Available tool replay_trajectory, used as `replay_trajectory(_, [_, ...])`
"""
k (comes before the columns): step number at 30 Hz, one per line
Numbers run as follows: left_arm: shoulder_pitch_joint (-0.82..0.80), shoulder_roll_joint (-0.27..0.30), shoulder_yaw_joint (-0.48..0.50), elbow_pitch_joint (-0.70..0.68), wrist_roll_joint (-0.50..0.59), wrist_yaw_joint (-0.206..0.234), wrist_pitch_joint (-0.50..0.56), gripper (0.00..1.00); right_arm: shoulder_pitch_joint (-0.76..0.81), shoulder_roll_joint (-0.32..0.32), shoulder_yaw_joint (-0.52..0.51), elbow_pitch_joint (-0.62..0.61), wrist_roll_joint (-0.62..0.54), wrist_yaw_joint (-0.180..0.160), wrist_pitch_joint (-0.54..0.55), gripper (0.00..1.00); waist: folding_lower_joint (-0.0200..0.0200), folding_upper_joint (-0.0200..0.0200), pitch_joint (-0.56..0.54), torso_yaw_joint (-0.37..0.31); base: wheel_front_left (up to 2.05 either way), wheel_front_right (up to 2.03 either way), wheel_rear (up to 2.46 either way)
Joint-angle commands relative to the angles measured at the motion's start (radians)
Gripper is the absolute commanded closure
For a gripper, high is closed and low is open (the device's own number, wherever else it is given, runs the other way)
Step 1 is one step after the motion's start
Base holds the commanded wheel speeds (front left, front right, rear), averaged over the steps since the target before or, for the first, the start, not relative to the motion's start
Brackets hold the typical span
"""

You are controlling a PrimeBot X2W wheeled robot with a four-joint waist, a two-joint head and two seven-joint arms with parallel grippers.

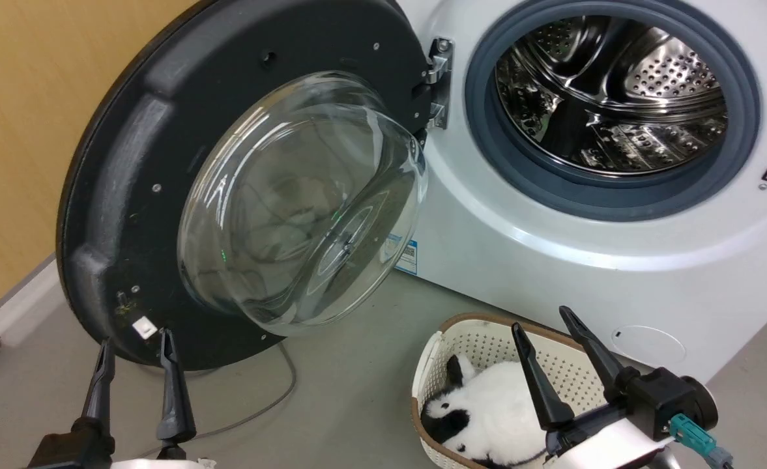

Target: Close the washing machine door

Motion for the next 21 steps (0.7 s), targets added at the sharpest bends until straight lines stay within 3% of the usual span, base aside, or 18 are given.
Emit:
replay_trajectory(1, [0.015,0.000,0.004,-0.008,-0.007,0.005,-0.009,0.00,-0.014,0.002,0.005,0.004,0.010,-0.001,-0.008,0.00,0.0000,0.0000,0.000,0.005,0.00,0.00,0.00])
replay_trajectory(21, [0.047,0.000,0.019,-0.035,-0.048,0.010,-0.055,0.00,-0.019,0.002,0.042,0.017,0.034,-0.001,-0.054,0.00,0.0000,0.0000,0.007,0.100,0.00,0.00,0.00])
